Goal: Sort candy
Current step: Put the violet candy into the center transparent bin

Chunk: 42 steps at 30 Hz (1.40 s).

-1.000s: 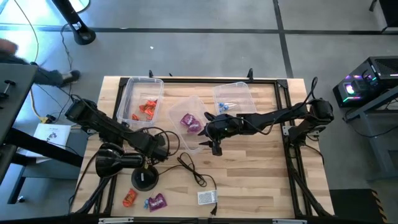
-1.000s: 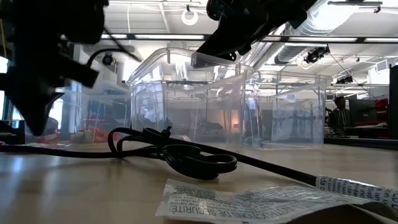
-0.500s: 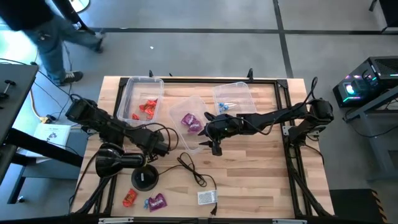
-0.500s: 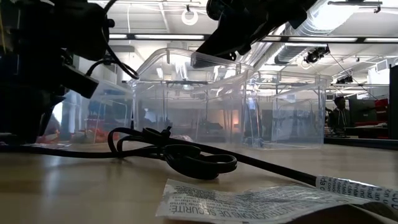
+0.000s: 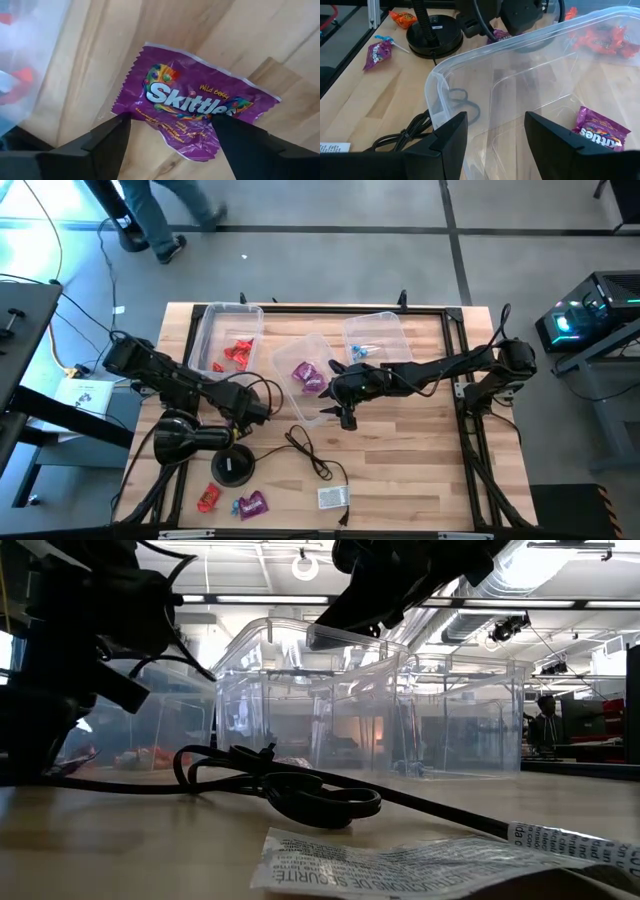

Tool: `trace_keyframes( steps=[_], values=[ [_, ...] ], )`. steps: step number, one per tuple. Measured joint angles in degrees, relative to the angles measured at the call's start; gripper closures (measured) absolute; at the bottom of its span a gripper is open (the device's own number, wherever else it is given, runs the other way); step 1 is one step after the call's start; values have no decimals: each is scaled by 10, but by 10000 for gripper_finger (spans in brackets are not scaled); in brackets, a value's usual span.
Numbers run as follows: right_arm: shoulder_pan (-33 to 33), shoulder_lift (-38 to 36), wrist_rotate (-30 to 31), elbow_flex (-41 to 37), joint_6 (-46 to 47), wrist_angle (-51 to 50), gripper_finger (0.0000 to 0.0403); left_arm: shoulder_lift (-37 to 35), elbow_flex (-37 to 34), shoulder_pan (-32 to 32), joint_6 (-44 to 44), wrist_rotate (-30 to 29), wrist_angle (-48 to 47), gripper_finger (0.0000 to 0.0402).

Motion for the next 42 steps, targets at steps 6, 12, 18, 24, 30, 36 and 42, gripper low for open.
trace_keyframes(
  steps=[6, 12, 18, 24, 30, 36, 42],
  values=[
    [0, 0, 0, 0, 2, -1, 210, 1, 0, 1, 12, 5, 13, 174],
    [0, 0, 0, 0, 1, -1, 210, 2, 1, -9, 4, 14, 15, 349],
    [0, 0, 0, 0, 1, -2, 210, -2, 44, -29, -6, -1, -76, 390],
    [0, 0, 0, 0, -8, 1, 210, -33, 113, -53, -11, -45, -129, 400],
    [2, 0, 0, -1, -36, 13, 210, -71, 175, -73, -16, -106, -134, 401],
    [6, 1, 0, -1, -50, 45, 210, -100, 241, -90, 7, -162, -157, 402],
    [6, 1, 0, -1, -50, 47, 210, -110, 262, -89, 4, -194, -186, 402]
  ],
)
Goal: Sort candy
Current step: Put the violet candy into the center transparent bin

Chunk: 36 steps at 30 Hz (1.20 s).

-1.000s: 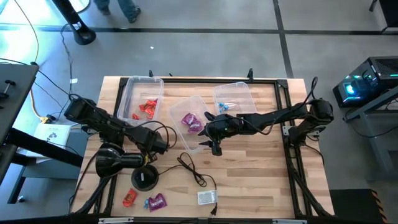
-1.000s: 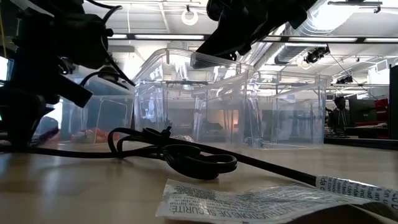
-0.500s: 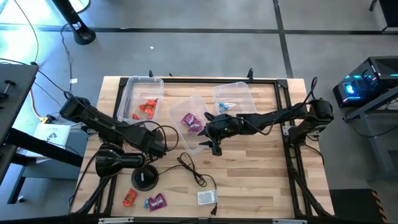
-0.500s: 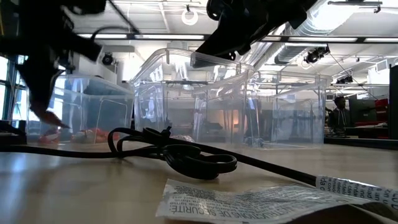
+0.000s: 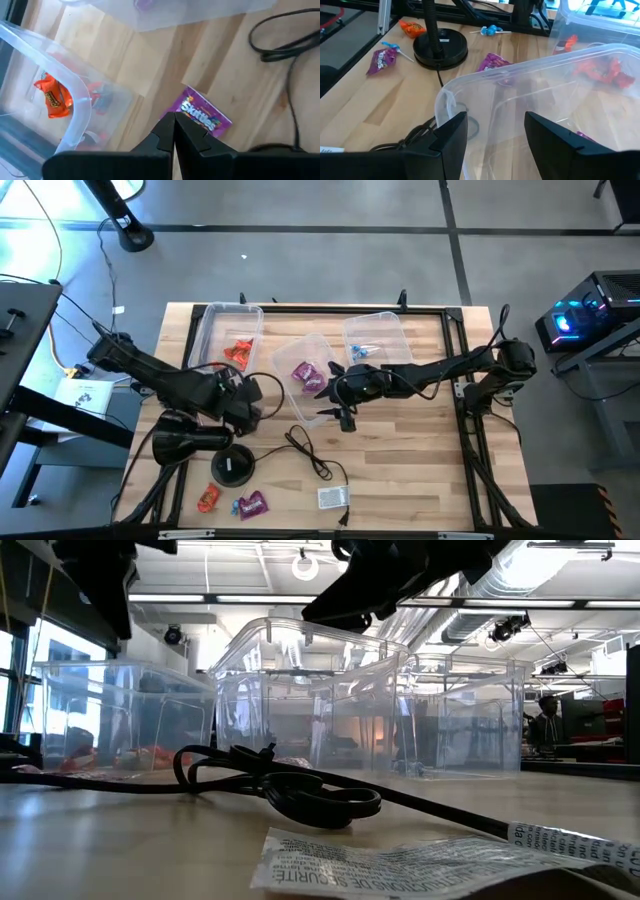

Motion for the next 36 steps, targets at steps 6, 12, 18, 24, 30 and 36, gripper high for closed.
trace_keyframes(
  steps=[6, 12, 18, 24, 30, 36],
  values=[
    [9, 0, 0, 0, 0, 0, 210, 20, -68, 18, -14, -2, 33, 380],
    [10, 0, 0, 0, 0, -9, 210, 36, -134, 21, -28, 64, 57, 312],
    [9, 0, 0, 0, 5, -9, 210, 36, -172, 25, -29, 82, 110, 235],
    [9, 0, 0, 0, 12, -12, 210, 36, -193, 45, -36, 101, 157, 187],
    [9, 0, 0, 0, 20, -20, 210, 36, -194, 49, -50, 106, 190, 160],
    [9, -1, 0, 0, 20, -23, 210, 52, -194, 49, -60, 114, 215, 146]
  ],
)
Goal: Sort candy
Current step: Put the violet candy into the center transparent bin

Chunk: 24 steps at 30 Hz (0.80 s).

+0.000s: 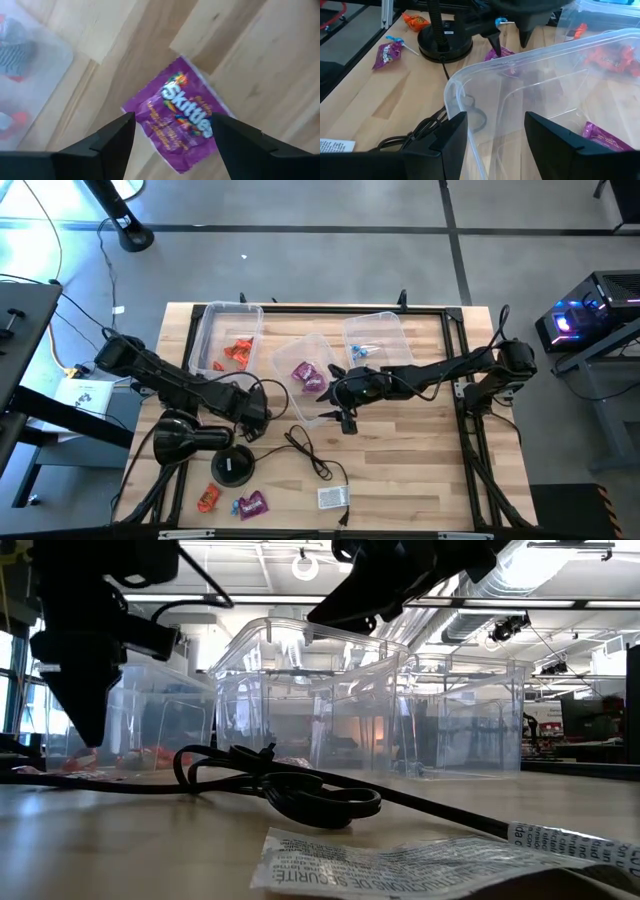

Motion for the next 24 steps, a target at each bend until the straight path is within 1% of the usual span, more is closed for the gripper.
trace_keyframes(
  steps=[3, 10, 15, 19, 24],
  values=[
    [0, 0, 0, 0, 0, -3, 210, 29, 0, 0, -10, -1, 1, 145],
    [0, 0, 0, 0, 2, -5, 210, 99, 3, 0, 5, 0, 1, 144],
    [0, 0, 0, 0, 7, -7, 210, 121, 5, 0, 6, 12, 8, 144],
    [0, 0, 0, 1, 13, -8, 210, 123, 4, 1, 2, 40, 28, 145],
    [0, 0, 0, 1, 13, -13, 210, 121, 4, 8, 18, 115, 51, 152]
  ],
)
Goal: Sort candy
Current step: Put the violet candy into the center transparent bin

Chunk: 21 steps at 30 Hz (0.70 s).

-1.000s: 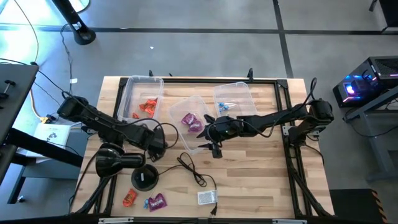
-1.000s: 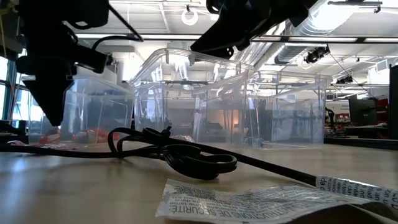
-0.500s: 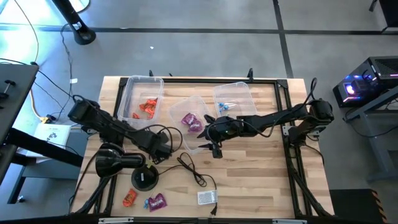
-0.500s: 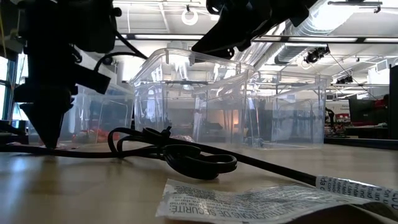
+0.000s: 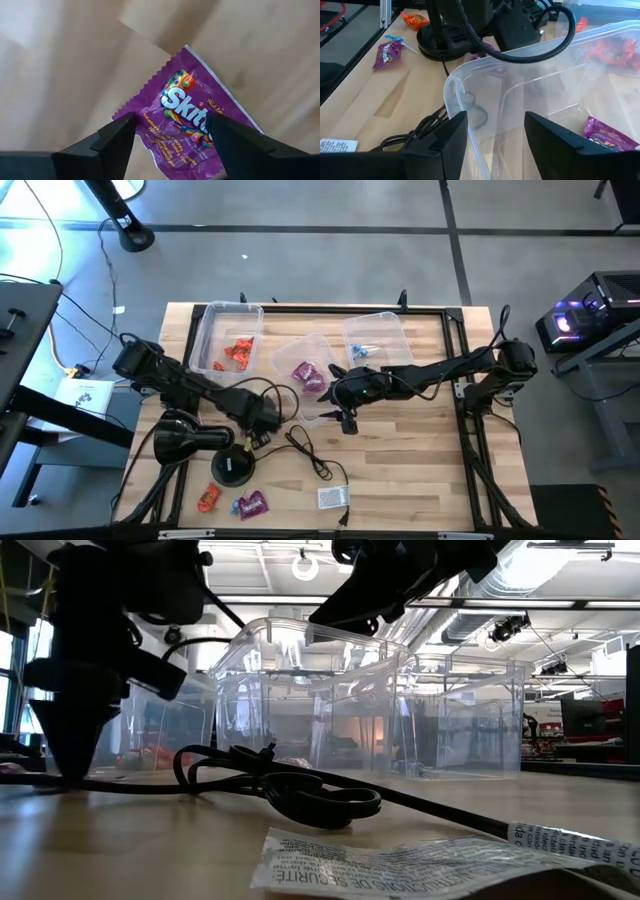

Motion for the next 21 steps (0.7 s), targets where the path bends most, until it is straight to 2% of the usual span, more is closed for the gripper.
trace_keyframes(
  steps=[5, 11, 14, 19, 21],
  values=[
    [0, 0, 0, 0, 0, -2, 210, 1, -3, 9, 28, 49, 48, 164],
    [0, 0, 0, 0, 0, -5, 210, 1, -3, 14, 61, 21, 65, 185],
    [0, 0, 0, 0, 1, -9, 210, 1, -2, 14, 78, 6, 63, 234],
    [0, 0, 0, 0, 1, -9, 210, -2, 0, 12, 92, -32, 58, 375],
    [0, 0, 0, 0, 0, -10, 210, -8, -1, 7, 91, -53, 56, 385]
  ],
)
